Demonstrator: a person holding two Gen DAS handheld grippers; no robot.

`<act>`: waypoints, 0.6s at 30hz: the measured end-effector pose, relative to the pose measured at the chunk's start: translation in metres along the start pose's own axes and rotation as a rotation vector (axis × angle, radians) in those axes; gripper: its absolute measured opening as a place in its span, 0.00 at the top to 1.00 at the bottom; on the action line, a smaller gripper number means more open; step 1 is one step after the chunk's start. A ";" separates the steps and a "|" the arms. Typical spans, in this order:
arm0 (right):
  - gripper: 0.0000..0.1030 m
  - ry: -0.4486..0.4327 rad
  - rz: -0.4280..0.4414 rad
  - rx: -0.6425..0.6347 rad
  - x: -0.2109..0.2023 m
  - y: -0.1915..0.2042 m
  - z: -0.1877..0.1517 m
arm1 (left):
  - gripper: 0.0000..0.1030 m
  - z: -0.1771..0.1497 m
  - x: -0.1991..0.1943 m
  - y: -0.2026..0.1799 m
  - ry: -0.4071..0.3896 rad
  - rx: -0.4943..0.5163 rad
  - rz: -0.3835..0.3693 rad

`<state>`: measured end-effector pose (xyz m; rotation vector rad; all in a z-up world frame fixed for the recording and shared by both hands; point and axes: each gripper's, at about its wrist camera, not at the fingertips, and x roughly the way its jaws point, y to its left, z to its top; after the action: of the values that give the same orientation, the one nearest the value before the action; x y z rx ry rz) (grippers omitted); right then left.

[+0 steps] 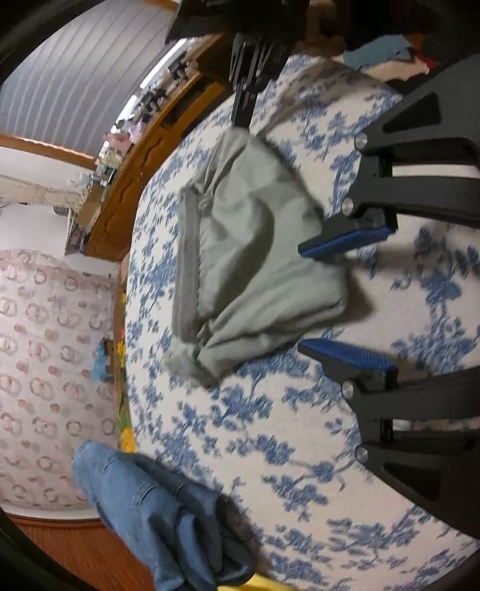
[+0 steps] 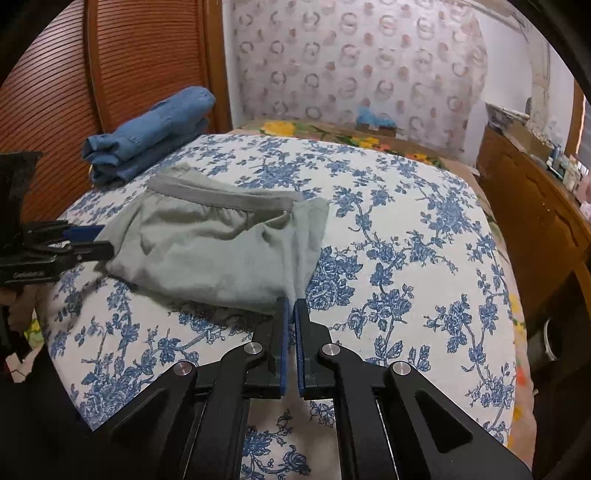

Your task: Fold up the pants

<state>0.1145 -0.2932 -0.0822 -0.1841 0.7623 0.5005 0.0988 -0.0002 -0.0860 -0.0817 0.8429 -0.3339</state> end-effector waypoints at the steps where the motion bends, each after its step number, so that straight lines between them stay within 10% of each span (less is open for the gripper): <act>1: 0.99 0.001 0.001 0.001 0.000 0.000 0.000 | 0.64 -0.001 0.001 -0.001 0.003 0.001 -0.010; 7: 0.99 0.001 0.004 -0.002 0.000 -0.002 -0.001 | 0.93 0.002 0.001 -0.003 -0.010 0.016 0.007; 18: 0.99 0.011 0.057 -0.008 -0.006 0.005 -0.003 | 0.88 0.009 -0.020 0.001 -0.023 0.014 0.052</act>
<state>0.1072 -0.2921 -0.0802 -0.1731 0.7776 0.5569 0.0935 0.0067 -0.0656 -0.0507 0.8183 -0.2896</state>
